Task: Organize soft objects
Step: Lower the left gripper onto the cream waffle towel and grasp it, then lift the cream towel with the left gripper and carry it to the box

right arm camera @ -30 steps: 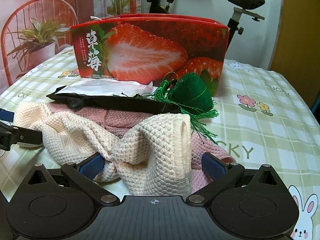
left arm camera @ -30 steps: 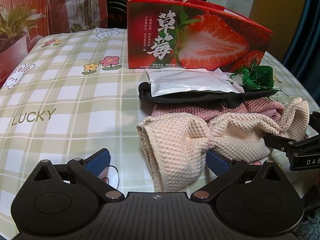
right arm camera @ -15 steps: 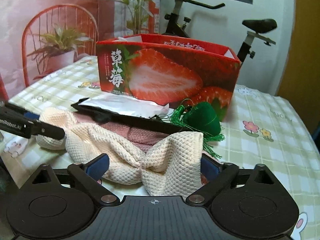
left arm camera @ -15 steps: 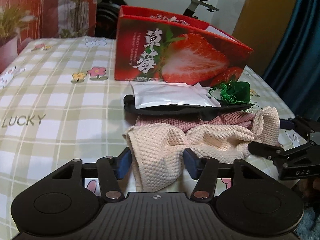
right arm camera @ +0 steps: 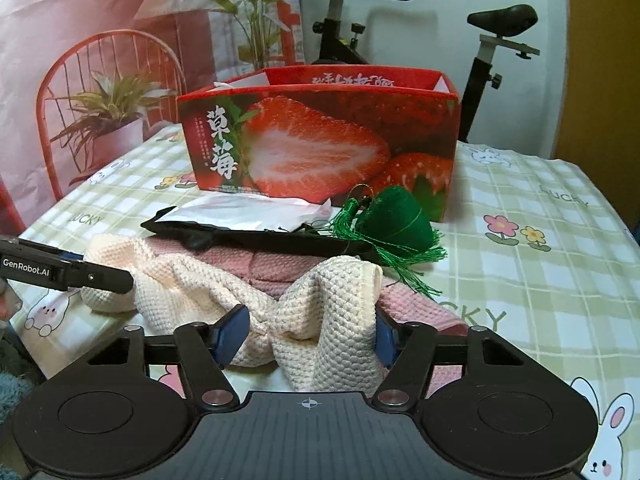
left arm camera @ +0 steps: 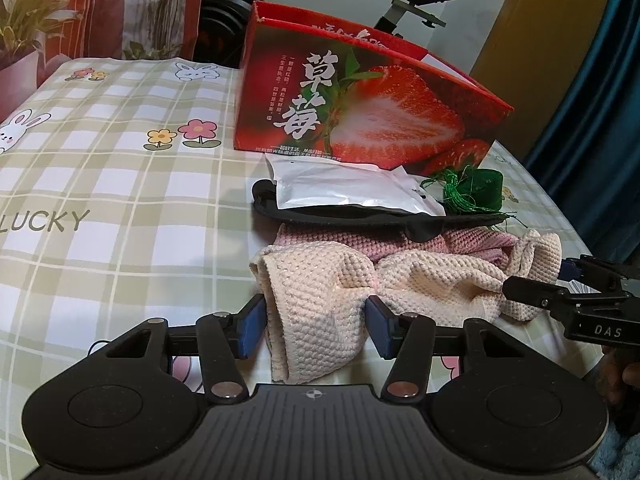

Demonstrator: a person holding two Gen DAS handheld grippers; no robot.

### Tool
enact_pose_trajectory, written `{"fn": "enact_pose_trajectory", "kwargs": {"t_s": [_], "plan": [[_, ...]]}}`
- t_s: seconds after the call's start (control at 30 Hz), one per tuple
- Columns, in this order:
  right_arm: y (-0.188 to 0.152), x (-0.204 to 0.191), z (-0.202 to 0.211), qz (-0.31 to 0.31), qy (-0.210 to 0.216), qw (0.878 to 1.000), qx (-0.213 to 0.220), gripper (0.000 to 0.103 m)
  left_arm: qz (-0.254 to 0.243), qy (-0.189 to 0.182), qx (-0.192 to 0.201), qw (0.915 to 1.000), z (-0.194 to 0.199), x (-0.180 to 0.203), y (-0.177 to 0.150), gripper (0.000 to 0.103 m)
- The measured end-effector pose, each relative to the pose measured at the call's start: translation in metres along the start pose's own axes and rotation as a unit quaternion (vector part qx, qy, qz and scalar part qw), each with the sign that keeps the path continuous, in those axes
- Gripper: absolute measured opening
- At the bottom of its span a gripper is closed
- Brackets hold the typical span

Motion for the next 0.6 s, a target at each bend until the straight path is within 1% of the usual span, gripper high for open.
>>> {"fn": "enact_pose_trajectory", "kwargs": {"t_s": [0.07,0.13,0.17,0.2,0.23,0.27,0.4,0.47,0.6], "plan": [[0.0,0.003,0.0,-0.007,-0.003,1.0,-0.003,0.051,0.001,-0.001,0.0,1.0,0.0,0.0,0.0,0.056],[0.0,0.005,0.0,-0.011,-0.002,1.0,-0.006,0.042,0.001,-0.003,0.002,1.0,0.0,0.0,0.0,0.05],[0.0,0.005,0.001,-0.011,0.002,1.0,-0.006,0.04,-0.001,-0.007,0.003,1.0,0.0,0.001,0.0,0.043],[0.0,0.004,0.002,-0.008,0.004,1.0,-0.006,0.035,-0.004,-0.008,0.005,0.9999,0.001,0.002,0.0,0.037],[0.001,0.002,0.003,-0.003,0.006,1.0,-0.004,0.032,-0.008,-0.008,0.007,0.9999,0.002,0.003,0.0,0.035],[0.001,0.0,0.004,0.003,0.007,1.0,-0.003,0.03,-0.01,-0.01,0.011,0.9998,0.003,0.004,0.001,0.029],[0.006,-0.004,0.01,0.011,0.018,1.0,0.009,0.026,-0.005,-0.015,0.029,0.9995,0.01,0.004,0.002,0.024],[0.011,-0.005,0.016,0.012,0.023,0.999,0.021,0.026,0.003,-0.019,0.04,0.999,0.014,0.002,0.005,0.024],[0.022,-0.003,0.028,0.009,0.027,0.999,0.044,0.026,0.001,-0.034,0.066,0.9972,0.029,0.005,0.015,0.024]]}}
Point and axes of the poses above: each gripper's, at about its wrist camera, not at the fingertips, and z roughly against the way its jaws point, x to its right, y to its top, the point moved 5 cm from there along -z, roughly the way its jaws point, and after that the axes turned 3 degrees about -x, right-handed, at the moved point
